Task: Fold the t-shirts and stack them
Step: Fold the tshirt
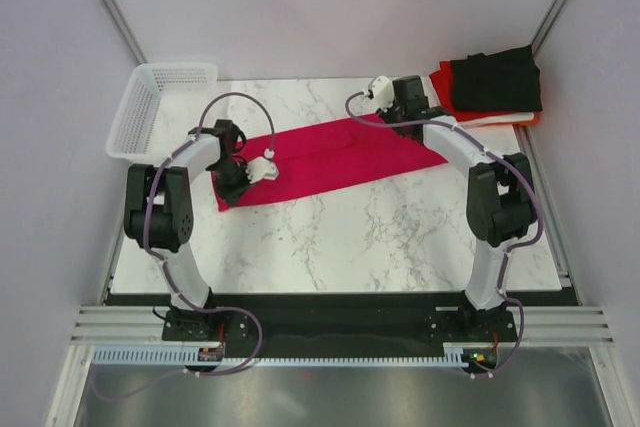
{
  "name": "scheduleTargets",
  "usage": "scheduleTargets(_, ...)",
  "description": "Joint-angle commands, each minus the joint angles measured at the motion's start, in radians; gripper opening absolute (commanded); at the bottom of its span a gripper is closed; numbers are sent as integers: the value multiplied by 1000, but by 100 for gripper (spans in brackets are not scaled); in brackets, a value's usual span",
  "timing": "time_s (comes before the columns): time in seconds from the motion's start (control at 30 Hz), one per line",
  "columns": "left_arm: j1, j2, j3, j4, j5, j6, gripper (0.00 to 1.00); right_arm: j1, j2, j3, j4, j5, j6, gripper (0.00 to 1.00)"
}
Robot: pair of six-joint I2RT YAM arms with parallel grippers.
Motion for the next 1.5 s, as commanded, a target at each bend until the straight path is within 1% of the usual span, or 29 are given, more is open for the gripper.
scheduleTargets(0.0,-90,-193,-134,-188,10,67,2,-49,84,118,-157,-61,100,44)
scheduleTargets(0.03,-108,-223,-158,-260,18,67,2,-57,102,160,-180,-71,107,44)
scheduleTargets(0.1,-168,-303,-221,-311,32,47,3,-63,157,210,-260,-66,120,44)
scheduleTargets(0.13,-188,-327,-235,-356,39,36,3,-64,177,261,-283,-65,124,43)
scheduleTargets(0.23,-265,-390,-276,-406,87,-8,4,-64,242,343,-363,-86,140,42)
scheduleTargets(0.43,-378,-426,-302,-448,188,-108,4,-54,352,421,-406,-83,141,41)
scheduleTargets(0.57,-438,-406,-287,-437,201,-136,4,-43,447,483,-427,-89,143,40)
scheduleTargets(0.7,-484,-369,-229,-439,226,-139,5,-31,542,565,-441,-60,129,40)
scheduleTargets(0.8,-524,-323,-186,-440,265,-146,5,-26,642,679,-441,-49,124,40)
scheduleTargets(0.83,-539,-311,-178,-442,279,-151,5,-25,670,752,-441,-45,120,40)
scheduleTargets(0.87,-571,-302,-172,-442,294,-154,5,-23,726,794,-438,-42,117,40)
scheduleTargets(0.93,-605,-266,-157,-428,343,-174,6,-14,779,902,-429,-36,109,40)
scheduleTargets(0.97,-639,-257,-150,-419,361,-182,7,-9,817,930,-409,-36,107,40)
scheduleTargets(1.03,-671,-220,-132,-402,424,-208,8,11,840,980,-371,-33,97,40)
scheduleTargets(1.07,-705,-208,-120,-373,467,-233,14,18,845,983,-317,-32,94,41)
scheduleTargets(1.17,-757,-170,-91,-347,536,-266,24,46,845,992,-228,-28,95,46)
scheduleTargets(1.2,-765,-165,-56,-348,567,-283,29,51,845,1022,-222,-20,100,47)
scheduleTargets(1.27,-765,-173,-2,-347,579,-313,30,57,807,1037,-208,0,135,50)
scheduleTargets(1.33,-765,-192,17,-333,528,-318,33,55,748,1003,-205,4,155,51)
scheduleTargets(1.37,-762,-215,9,-312,465,-326,33,55,684,985,-202,9,173,52)
scheduleTargets(1.43,-759,-223,-12,-247,406,-326,33,51,618,925,-203,3,198,52)
scheduleTargets(1.47,-754,-213,-34,-235,385,-321,33,51,556,902,-203,-5,219,53)
